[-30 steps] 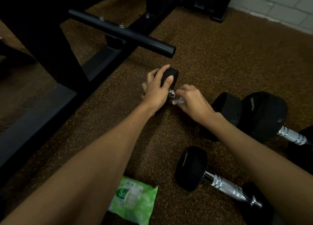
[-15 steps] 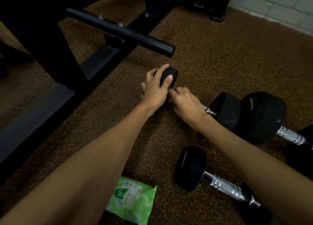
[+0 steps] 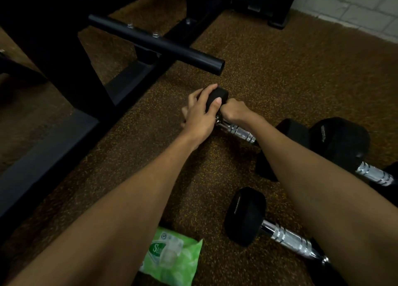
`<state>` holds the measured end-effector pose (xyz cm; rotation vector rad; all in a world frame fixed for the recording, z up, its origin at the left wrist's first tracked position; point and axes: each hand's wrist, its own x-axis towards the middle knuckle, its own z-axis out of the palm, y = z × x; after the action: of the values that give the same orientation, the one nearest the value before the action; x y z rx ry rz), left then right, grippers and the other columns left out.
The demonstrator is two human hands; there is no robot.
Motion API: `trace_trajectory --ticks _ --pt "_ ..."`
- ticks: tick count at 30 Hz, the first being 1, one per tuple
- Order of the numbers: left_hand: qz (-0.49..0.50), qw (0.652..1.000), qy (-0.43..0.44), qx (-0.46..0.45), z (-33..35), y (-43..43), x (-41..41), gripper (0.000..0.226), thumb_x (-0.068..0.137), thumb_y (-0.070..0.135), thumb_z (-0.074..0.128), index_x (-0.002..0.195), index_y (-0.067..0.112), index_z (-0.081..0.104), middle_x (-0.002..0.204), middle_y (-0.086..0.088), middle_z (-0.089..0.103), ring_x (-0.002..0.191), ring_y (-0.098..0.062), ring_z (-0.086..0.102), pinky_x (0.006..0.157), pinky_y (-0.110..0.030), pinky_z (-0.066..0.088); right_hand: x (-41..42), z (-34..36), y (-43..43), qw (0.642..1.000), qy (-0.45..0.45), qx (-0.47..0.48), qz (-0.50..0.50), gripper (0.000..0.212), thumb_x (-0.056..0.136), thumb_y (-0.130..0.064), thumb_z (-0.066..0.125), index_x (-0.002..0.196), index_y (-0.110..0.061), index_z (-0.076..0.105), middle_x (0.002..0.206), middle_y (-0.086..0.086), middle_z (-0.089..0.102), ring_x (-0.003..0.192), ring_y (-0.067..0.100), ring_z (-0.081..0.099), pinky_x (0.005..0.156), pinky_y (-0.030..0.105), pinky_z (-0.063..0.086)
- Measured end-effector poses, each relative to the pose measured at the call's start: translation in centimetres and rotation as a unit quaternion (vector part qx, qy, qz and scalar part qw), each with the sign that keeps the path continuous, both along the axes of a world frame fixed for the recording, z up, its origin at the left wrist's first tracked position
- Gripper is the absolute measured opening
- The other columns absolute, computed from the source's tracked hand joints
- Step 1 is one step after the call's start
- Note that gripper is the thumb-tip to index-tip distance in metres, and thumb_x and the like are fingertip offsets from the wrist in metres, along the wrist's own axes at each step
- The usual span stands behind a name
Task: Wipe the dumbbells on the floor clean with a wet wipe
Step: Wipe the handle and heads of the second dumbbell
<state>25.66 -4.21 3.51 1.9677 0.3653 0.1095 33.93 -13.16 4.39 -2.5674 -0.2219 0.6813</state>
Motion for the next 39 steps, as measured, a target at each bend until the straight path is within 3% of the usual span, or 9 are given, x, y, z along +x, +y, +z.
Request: trace_trajectory --ticks 3,7,12,17,24,27,31,35,39 --pt "0.002 1.000 -0.003 0.003 0.0 0.1 0.0 0.039 0.098 0.043 0.040 0.136 0.048 0.036 0.146 0.006 0.024 0.129 -0.023 0.024 0.111 -0.055 0.021 -1.3 -0.6 -0.3 0.998 -0.055 0.039 0.008 0.038 0.097 -0.024 0.041 0.126 -0.002 0.052 0.122 0.022 0.057 0.092 0.030 0.056 0.075 0.029 0.041" --pt "-0.001 1.000 -0.002 0.000 -0.1 0.1 -0.1 0.039 0.098 0.043 0.039 0.136 0.050 0.036 0.147 0.007 0.023 0.131 -0.023 0.022 0.111 -0.055 0.021 -4.0 -1.7 -1.3 0.985 -0.162 0.038 0.055 0.036 0.096 -0.014 0.044 0.131 -0.005 0.042 0.110 0.026 0.062 0.098 0.044 0.061 0.086 0.048 0.051" --pt "0.001 1.000 -0.007 -0.003 -0.2 0.1 -0.3 0.038 0.098 0.042 0.040 0.136 0.049 0.036 0.146 0.008 0.024 0.131 -0.023 0.022 0.111 -0.057 0.020 -5.8 -1.1 -2.1 0.958 -0.243 -0.046 0.149 0.045 0.088 -0.001 0.051 0.132 -0.005 0.041 0.109 0.024 0.064 0.099 0.043 0.061 0.083 0.045 0.050" --pt "-0.002 1.000 -0.009 0.003 -0.1 0.1 -0.3 0.039 0.098 0.042 0.040 0.136 0.048 0.036 0.146 0.007 0.024 0.132 -0.024 0.021 0.111 -0.057 0.021 -6.4 -2.0 -2.8 0.899 -0.319 -0.142 0.264 0.035 0.096 -0.001 0.037 0.130 -0.001 0.046 0.133 0.022 0.051 0.124 0.036 0.048 0.104 0.041 0.037" --pt "-0.007 1.000 0.005 0.009 0.1 0.1 -0.4 0.039 0.098 0.043 0.039 0.136 0.049 0.035 0.146 0.007 0.024 0.132 -0.026 0.022 0.110 -0.046 0.021 -7.4 -2.0 -3.8 0.870 -0.310 -0.206 0.323 0.036 0.100 -0.008 0.033 0.135 -0.002 0.042 0.148 0.025 0.036 0.142 0.036 0.028 0.117 0.039 0.018" --pt "-0.017 1.000 0.020 0.013 0.6 0.1 -0.4 0.041 0.098 0.043 0.038 0.139 0.048 0.032 0.148 0.005 0.022 0.134 -0.029 0.021 0.108 -0.044 0.021 -8.0 -1.1 -4.5 0.879 -0.303 -0.172 0.324 0.031 0.096 -0.003 0.039 0.125 -0.004 0.051 0.133 0.021 0.050 0.128 0.036 0.044 0.105 0.037 0.035" --pt "-0.038 0.997 0.062 0.013 1.5 0.5 -0.4 0.045 0.099 0.042 0.039 0.142 0.047 0.028 0.152 0.000 0.017 0.137 -0.035 0.016 0.110 -0.051 0.020 -7.9 0.8 -5.7 0.942 -0.208 -0.047 0.258 0.022 0.091 -0.002 0.048 0.109 -0.006 0.059 0.107 0.014 0.062 0.098 0.029 0.061 0.079 0.038 0.052" --pt "-0.034 0.982 0.026 0.184 2.9 0.0 -0.8 0.042 0.096 0.029 0.049 0.137 0.035 0.042 0.149 -0.002 0.021 0.136 -0.028 0.019 0.111 -0.052 0.021 -6.6 3.0 -7.2 0.978 -0.144 0.080 0.127 0.010 0.092 -0.015 0.059 0.098 -0.016 0.067 0.085 -0.004 0.062 0.075 0.006 0.058 0.057 0.009 0.041" --pt "-0.078 0.985 -0.095 0.124 4.8 -1.6 -0.5 0.028 0.094 0.019 0.053 0.121 0.022 0.061 0.125 0.000 0.052 0.117 -0.011 0.047 0.098 -0.025 0.038 -5.7 5.0 -8.1 0.956 -0.022 0.285 -0.061 0.007 0.090 -0.019 0.063 0.090 -0.023 0.069 0.087 -0.003 0.068 0.079 0.012 0.062 0.066 0.026 0.047"
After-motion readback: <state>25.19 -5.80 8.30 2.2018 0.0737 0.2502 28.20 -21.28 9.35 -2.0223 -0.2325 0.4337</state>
